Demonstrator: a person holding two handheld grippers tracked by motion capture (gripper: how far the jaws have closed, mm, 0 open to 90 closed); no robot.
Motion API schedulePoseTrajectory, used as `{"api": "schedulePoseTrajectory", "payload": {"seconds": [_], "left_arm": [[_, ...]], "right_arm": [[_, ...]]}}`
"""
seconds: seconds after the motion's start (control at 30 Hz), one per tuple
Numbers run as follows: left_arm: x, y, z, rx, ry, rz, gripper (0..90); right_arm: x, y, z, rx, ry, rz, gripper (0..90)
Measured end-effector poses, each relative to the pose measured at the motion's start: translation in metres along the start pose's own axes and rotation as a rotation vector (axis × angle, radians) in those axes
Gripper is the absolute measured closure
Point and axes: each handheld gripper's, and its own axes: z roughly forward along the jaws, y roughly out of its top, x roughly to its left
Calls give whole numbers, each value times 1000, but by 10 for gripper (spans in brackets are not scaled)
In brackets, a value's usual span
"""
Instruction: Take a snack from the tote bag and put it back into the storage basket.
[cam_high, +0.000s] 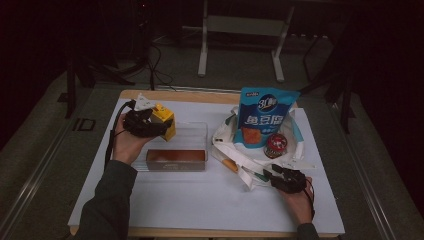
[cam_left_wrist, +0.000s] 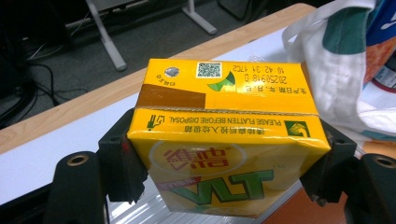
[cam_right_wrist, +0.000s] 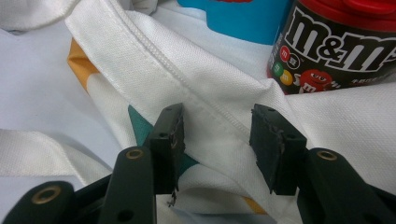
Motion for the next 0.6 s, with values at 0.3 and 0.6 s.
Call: {"api": "schedulePoseTrajectory", "payload": {"seconds": [0.3,0.6], "left_arm": [[4,-11,5,9,38,-33,281],[10,-24,10,32,75,-53,281]], "right_arm": [[0,0,0,0,0,-1,545],[0,0,0,-1,-1,-1,545]]}}
